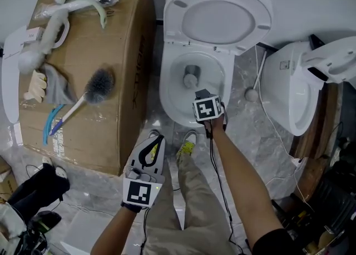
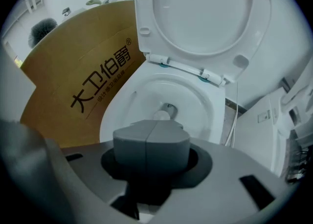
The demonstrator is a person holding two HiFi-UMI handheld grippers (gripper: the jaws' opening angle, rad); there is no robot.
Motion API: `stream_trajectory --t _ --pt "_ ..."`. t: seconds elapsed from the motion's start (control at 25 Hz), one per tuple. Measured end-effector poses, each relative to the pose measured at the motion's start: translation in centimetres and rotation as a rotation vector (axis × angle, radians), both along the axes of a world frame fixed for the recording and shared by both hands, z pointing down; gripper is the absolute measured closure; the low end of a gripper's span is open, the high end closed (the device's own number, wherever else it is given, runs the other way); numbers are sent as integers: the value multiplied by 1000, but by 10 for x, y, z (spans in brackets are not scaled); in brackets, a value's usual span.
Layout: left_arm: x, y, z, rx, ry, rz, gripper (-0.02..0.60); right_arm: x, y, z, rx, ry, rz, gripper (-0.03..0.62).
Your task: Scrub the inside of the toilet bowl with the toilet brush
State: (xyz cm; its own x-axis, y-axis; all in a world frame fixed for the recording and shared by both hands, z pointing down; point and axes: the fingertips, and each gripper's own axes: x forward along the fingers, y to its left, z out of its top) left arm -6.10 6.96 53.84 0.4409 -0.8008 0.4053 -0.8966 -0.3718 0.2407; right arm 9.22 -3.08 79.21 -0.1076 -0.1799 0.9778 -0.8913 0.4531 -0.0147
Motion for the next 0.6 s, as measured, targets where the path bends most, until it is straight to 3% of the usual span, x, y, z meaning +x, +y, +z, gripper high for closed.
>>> stream_trajectory --t 0.16,0.32,0.44,0.6 --pt "-1 1 2 -12 -10 10 569 -1 -7 -2 27 15 -30 445" --pt "-5 -4 1 -22 -20 -6 569 14 14 -17 40 -22 59 445" --pt "-5 -11 -18 -11 -33 1 569 27 46 -44 43 -94 105 445" --pt "-8 -21 -60 4 -54 13 569 57 77 -103 47 -90 80 445"
